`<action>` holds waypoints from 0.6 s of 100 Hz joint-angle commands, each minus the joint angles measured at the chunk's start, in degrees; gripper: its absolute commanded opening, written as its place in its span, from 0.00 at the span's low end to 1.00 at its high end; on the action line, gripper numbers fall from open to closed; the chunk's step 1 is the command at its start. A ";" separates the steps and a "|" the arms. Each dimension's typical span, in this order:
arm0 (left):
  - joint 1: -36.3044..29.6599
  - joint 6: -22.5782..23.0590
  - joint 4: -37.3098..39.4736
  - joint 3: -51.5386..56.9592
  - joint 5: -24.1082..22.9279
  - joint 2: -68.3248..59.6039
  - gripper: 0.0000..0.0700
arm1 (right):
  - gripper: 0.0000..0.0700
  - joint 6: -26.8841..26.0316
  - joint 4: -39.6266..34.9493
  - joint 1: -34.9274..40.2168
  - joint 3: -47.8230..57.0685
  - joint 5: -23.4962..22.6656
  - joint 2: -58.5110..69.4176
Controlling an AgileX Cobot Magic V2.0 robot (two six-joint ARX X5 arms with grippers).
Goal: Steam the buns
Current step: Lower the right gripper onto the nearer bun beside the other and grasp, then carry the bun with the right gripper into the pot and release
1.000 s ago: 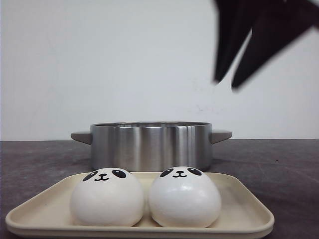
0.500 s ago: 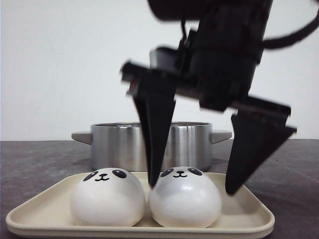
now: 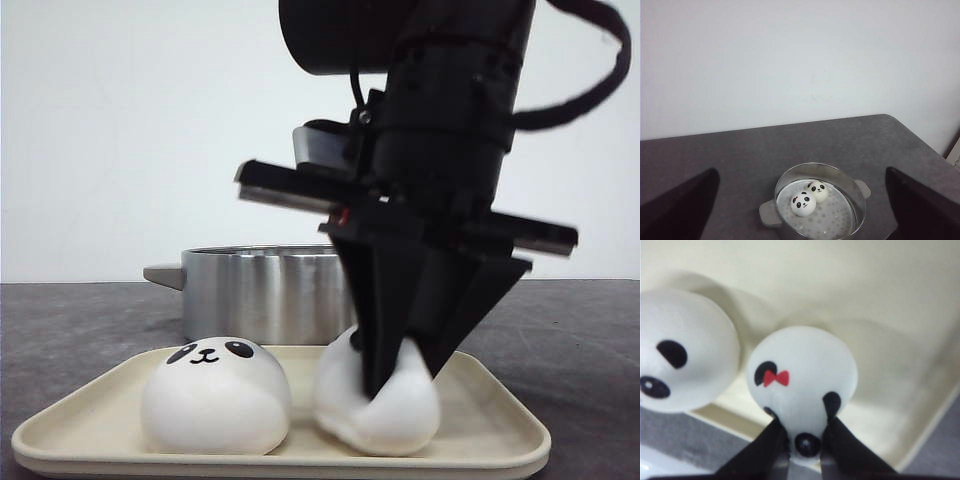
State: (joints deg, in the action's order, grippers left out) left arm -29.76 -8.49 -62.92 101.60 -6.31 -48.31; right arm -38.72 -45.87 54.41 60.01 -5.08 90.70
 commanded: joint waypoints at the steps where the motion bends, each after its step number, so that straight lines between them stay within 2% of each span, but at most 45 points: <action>1: -0.31 0.55 0.46 0.96 -0.33 -0.39 0.96 | 0.01 1.05 -1.57 2.58 5.16 0.00 -4.35; 8: -0.31 0.55 0.44 0.96 -0.33 -0.39 0.96 | 0.01 1.27 -3.45 4.44 10.25 0.79 -8.04; 13: -0.31 0.55 0.61 0.96 -0.33 -0.39 0.96 | 0.01 1.70 -4.09 5.35 14.49 2.99 -10.14; 29: -0.31 0.52 1.42 0.96 -0.33 -0.44 0.96 | 0.01 5.97 -4.07 4.90 27.19 14.86 -11.74; 34: -0.31 0.52 1.46 0.96 -0.33 -0.48 0.96 | 0.01 7.98 -3.74 3.21 29.77 16.96 -11.06; 43: -0.31 0.55 1.44 0.96 -0.33 -0.77 0.96 | 0.01 10.69 -3.45 -1.18 32.48 16.81 -8.55; 60: -0.33 0.52 1.27 0.96 -0.33 -1.25 0.96 | 0.01 14.99 -3.45 -8.66 32.70 13.84 -0.74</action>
State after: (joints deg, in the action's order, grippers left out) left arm -29.78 -8.47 -62.06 101.62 -6.31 -48.75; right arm -27.35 -49.45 47.05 92.20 9.65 86.11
